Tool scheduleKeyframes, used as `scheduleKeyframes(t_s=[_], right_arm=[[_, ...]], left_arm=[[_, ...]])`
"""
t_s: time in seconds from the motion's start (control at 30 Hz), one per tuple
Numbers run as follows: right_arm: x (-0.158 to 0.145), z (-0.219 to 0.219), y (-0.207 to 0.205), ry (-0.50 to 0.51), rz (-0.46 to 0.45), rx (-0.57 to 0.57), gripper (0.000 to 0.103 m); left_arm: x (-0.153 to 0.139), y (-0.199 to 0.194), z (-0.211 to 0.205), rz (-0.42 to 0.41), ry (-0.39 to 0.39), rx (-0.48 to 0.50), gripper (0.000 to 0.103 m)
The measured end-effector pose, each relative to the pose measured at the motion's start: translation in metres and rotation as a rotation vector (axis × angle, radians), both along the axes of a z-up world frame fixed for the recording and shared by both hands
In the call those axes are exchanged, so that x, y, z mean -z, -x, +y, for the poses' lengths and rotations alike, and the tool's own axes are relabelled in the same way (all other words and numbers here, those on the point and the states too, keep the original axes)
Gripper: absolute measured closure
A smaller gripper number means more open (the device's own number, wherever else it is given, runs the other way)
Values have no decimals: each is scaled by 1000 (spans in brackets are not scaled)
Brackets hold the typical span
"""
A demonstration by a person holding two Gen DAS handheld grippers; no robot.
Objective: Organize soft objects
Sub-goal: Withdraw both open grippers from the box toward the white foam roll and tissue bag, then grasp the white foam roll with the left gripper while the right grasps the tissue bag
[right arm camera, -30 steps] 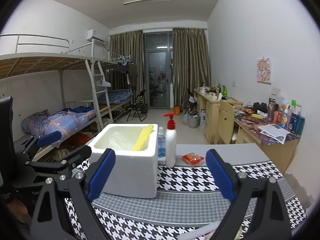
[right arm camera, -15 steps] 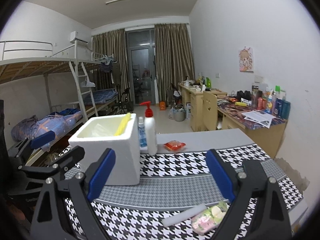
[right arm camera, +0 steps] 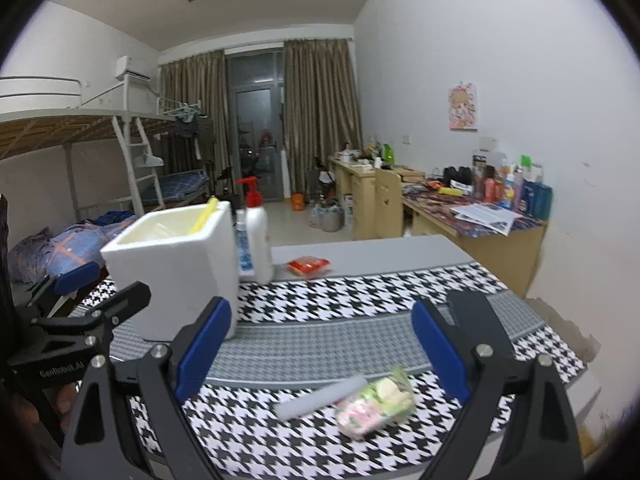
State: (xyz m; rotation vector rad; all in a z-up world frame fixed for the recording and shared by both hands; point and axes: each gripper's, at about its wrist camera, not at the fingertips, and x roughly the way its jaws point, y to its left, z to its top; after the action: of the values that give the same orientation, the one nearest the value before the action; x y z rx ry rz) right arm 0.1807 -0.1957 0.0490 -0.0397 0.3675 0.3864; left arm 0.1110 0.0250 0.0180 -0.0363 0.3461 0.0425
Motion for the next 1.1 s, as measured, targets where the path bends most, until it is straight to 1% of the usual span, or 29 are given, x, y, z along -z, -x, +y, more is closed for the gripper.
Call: scheduleKeyframes(t_s=[0.17, 0.23, 0.33, 0.5, 0.8, 1.1], right_arm=[[10, -17, -4, -1, 37, 38, 9], [12, -21, -4, -2, 44, 50, 9], [14, -25, -2, 0, 48, 64, 9], [21, -32, -2, 2, 64, 79, 9], [39, -44, -11, -16, 129, 107, 9], [56, -49, -23, -22, 191, 117, 9]], left_arm=[[7, -4, -16, 16, -20, 56, 1], [10, -6, -20, 21, -17, 81, 1], [15, -14, -27, 56, -28, 114, 1], [25, -22, -35, 106, -34, 138, 1], [36, -38, -49, 174, -47, 192, 1], [47, -54, -66, 242, -105, 245, 1]])
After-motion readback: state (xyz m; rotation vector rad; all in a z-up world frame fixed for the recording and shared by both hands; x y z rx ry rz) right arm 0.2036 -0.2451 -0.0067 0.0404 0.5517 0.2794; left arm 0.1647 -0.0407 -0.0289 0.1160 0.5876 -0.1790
